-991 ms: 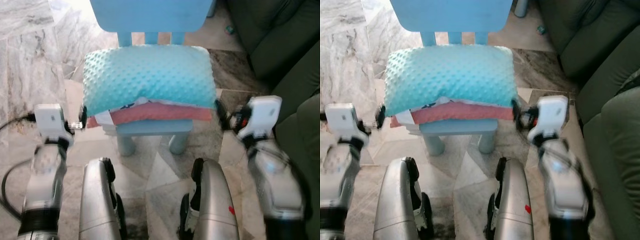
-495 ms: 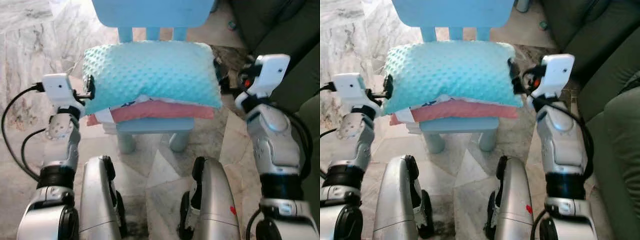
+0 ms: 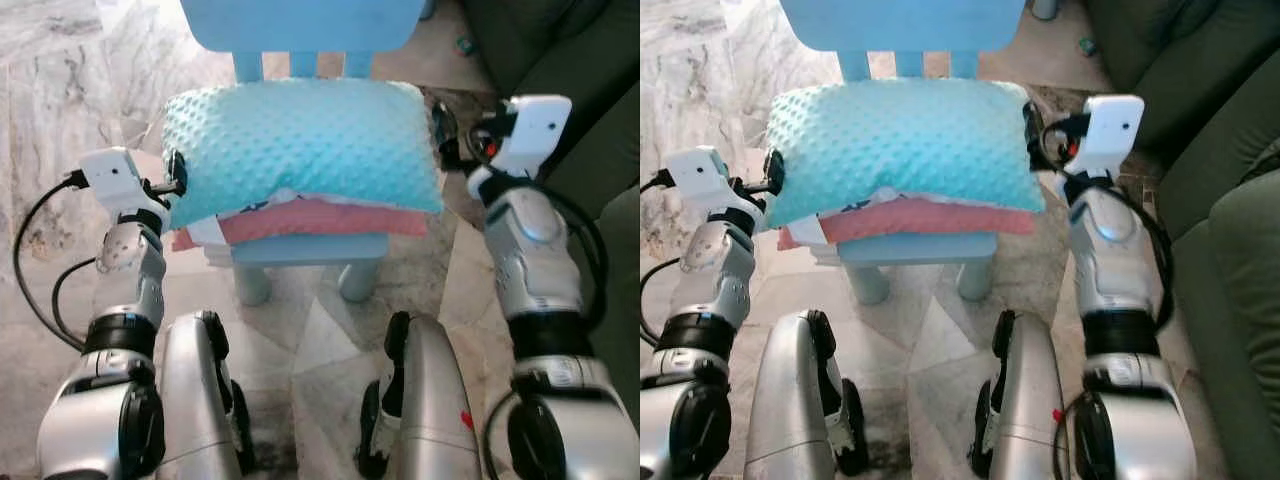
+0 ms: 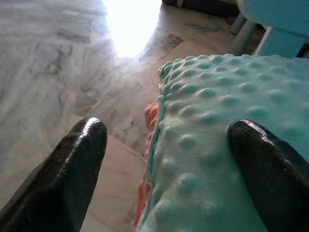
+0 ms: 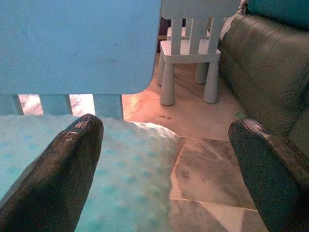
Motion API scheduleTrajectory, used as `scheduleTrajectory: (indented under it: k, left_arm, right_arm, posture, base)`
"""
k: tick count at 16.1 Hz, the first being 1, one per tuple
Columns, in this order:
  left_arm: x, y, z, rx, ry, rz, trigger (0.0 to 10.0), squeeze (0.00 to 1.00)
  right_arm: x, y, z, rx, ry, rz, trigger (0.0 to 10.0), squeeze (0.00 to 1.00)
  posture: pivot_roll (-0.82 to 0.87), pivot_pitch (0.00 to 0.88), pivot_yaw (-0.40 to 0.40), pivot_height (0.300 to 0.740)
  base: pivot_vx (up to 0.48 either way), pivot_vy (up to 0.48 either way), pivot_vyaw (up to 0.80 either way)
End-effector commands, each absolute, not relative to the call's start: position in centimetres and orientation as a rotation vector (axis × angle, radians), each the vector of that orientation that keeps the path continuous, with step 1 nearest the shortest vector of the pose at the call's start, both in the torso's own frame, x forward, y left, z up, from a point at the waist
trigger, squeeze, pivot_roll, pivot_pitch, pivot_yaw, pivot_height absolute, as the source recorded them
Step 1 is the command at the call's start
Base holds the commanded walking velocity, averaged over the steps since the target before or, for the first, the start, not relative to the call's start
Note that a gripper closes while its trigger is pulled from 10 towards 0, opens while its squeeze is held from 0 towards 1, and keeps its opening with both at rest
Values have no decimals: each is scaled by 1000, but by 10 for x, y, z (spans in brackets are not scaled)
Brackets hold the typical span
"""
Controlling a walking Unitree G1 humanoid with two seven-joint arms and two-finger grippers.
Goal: Move the pillow to the sofa
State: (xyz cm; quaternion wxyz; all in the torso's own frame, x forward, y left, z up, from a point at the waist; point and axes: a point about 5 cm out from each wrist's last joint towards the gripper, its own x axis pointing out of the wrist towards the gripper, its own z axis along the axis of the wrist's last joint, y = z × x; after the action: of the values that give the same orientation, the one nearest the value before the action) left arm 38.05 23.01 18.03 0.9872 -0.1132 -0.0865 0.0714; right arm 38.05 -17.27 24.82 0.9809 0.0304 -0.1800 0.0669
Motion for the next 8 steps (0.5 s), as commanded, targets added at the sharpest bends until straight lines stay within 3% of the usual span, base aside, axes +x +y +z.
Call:
scheduleTrajectory:
  k: [1,5,8]
  left_arm:
    - [380,231,171,-270,-137,135,10000,0]
    - [387,211,164,-549,-66,19,10000,0]
    - [393,203,171,-579,-70,-41,10000,0]
  right_arm:
    - [382,-174,243,98,-353,136,10000,0]
    - [381,-155,243,118,-365,203,10000,0]
    - [379,-151,242,113,-378,226,10000,0]
  posture:
    - [-46,409,-39,496]
    - [-50,419,-42,496]
    - [-59,424,-40,496]
  base:
    - [0,0,0]
    - [0,0,0]
    - [0,0,0]
